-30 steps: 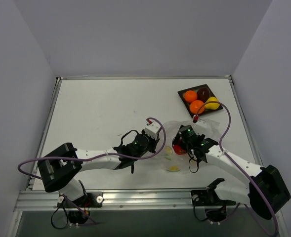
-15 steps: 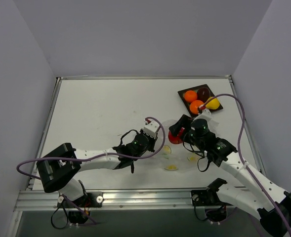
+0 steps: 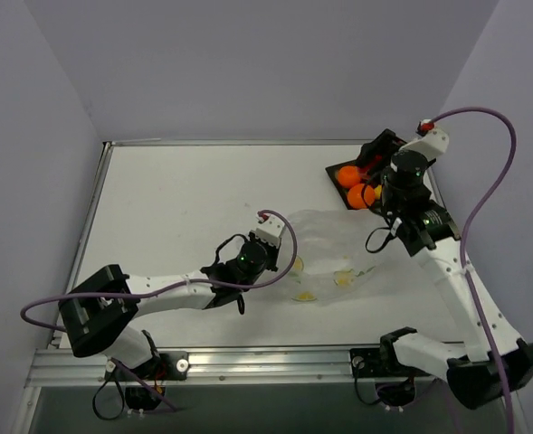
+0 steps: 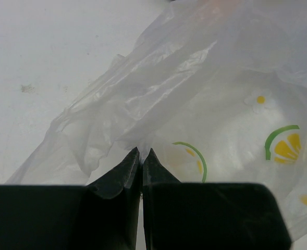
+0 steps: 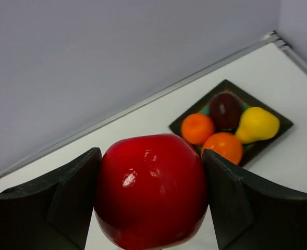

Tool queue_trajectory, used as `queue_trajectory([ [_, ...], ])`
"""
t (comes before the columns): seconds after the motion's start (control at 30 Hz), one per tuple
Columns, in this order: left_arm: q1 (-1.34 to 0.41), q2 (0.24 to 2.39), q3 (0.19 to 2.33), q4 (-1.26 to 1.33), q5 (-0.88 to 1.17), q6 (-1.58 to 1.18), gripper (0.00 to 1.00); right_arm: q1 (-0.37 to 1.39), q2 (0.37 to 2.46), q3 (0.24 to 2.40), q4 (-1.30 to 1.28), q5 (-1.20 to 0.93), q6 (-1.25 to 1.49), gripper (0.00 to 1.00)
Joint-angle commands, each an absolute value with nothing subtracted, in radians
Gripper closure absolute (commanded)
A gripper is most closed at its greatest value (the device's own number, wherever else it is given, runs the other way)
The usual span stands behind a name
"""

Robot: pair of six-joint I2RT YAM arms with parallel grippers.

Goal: Take the fake fruits out of the plastic bag

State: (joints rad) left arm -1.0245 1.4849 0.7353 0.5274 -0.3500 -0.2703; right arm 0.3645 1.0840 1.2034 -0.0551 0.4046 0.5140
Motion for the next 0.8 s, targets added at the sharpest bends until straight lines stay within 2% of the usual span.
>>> queue_trajectory([
  [0.0,-1.008,1.448,0.738,0.545,-0.396,-0.233,0.98,0.215,1.222,1.175,0.042,0.424,0.442,0.55],
  [0.17,-0.993,1.489,0.735,0.557,-0.391,-0.239,0.98,0.129,1.406,1.224,0.090,0.397,0.408,0.54],
  [0.33,-0.966,1.496,0.735,0.555,-0.376,-0.267,0.98,0.052,1.552,1.241,0.184,0.285,0.400,0.54],
  [0.77,-0.942,1.537,0.750,0.555,-0.315,-0.279,0.98,0.040,1.802,1.336,0.233,0.210,0.408,0.49],
])
